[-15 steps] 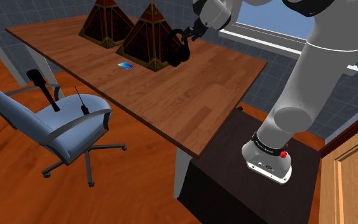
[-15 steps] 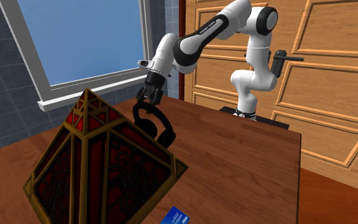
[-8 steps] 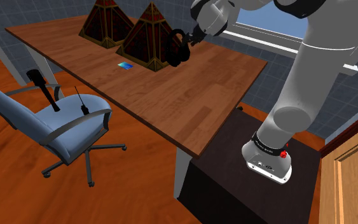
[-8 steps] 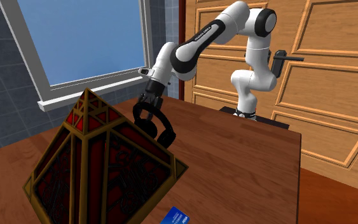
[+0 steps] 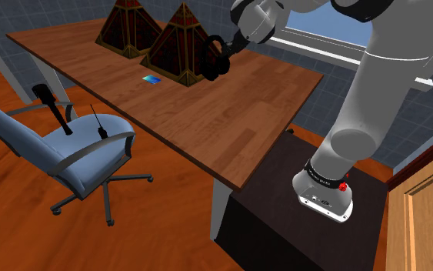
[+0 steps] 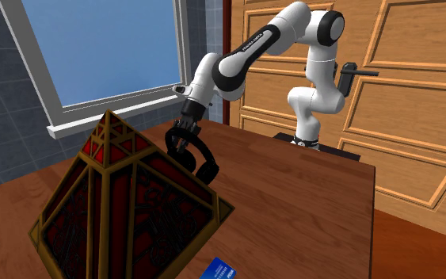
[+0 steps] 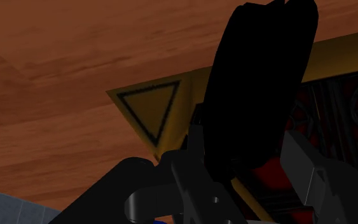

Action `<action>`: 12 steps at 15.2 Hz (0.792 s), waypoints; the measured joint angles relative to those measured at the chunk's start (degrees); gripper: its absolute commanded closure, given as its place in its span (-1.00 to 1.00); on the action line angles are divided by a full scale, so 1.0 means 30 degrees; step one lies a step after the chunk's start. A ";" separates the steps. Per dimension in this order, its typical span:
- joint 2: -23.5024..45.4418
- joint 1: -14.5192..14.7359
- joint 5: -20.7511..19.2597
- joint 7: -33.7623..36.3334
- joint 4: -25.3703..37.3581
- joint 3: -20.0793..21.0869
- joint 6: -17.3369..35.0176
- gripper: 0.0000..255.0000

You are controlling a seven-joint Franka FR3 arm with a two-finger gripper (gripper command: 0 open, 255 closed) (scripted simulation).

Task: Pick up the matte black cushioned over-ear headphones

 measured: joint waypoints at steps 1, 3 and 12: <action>0.0000 -0.0002 0.0007 -0.0009 0.0000 0.0002 -0.0001 1.00; -0.0057 0.0026 -0.0202 0.0177 0.0028 -0.0062 -0.0093 1.00; -0.1351 0.0522 -0.3238 0.2960 0.0352 -0.0778 -0.1184 1.00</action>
